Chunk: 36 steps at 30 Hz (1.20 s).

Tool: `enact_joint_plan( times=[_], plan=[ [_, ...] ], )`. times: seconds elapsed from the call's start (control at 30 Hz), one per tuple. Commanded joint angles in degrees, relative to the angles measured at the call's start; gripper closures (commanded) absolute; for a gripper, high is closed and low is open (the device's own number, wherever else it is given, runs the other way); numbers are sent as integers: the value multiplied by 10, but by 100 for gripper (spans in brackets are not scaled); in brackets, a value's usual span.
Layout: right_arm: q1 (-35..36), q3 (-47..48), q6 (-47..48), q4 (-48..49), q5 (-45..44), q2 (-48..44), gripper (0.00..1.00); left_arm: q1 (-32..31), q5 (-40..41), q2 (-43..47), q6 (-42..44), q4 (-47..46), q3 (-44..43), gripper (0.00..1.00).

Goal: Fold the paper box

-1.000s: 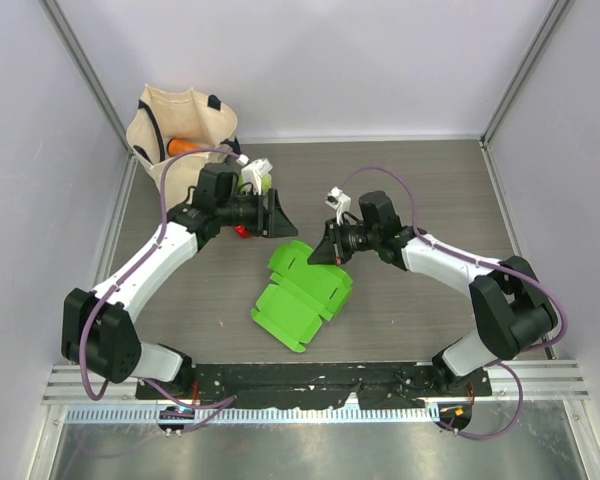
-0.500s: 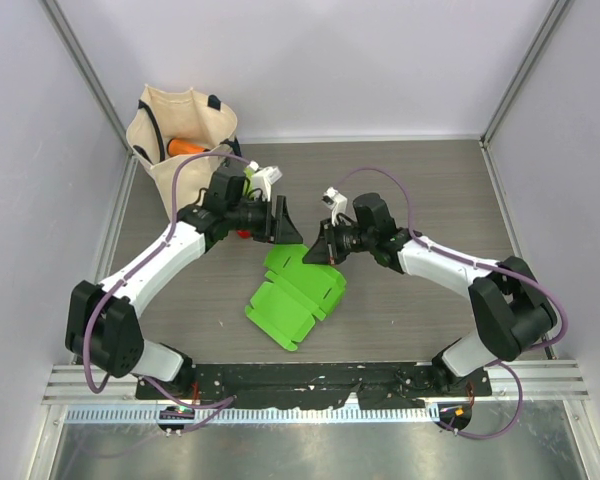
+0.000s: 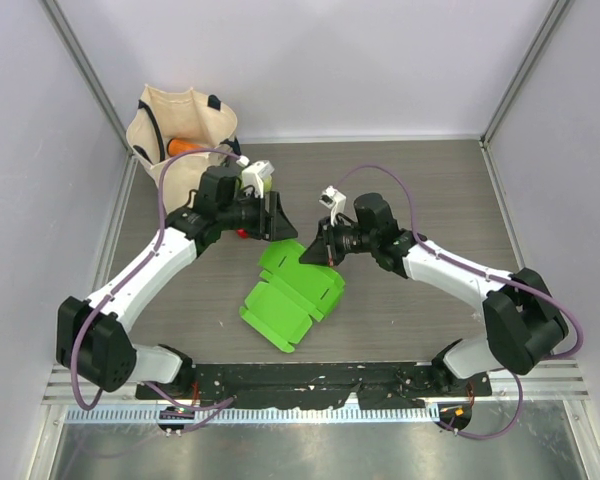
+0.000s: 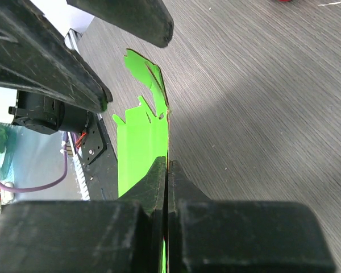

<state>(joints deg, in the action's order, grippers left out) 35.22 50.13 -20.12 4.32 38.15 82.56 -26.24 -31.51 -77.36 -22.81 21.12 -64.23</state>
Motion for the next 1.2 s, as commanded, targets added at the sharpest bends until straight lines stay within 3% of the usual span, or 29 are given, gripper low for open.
enact_joint_plan(
  times=[0.0,0.5,0.7,0.97,1.07,1.17],
  plan=[
    [5,22,-5,18,-17,-16,99,0,-44,0,0,-30,-6,45],
    [5,16,-29,66,-41,-11,99,-2,-74,-13,-22,-52,5,49],
    [5,7,-76,113,-69,-14,99,-6,-100,-24,-32,-63,5,51],
    [8,-11,-129,205,-32,-2,99,-10,-115,-41,-40,-65,6,50],
    [7,-24,-135,227,-25,-9,99,-10,-103,-36,-35,-59,4,49],
    [4,-29,-106,182,-42,-23,99,-11,-55,4,-22,-50,8,46]
  ],
)
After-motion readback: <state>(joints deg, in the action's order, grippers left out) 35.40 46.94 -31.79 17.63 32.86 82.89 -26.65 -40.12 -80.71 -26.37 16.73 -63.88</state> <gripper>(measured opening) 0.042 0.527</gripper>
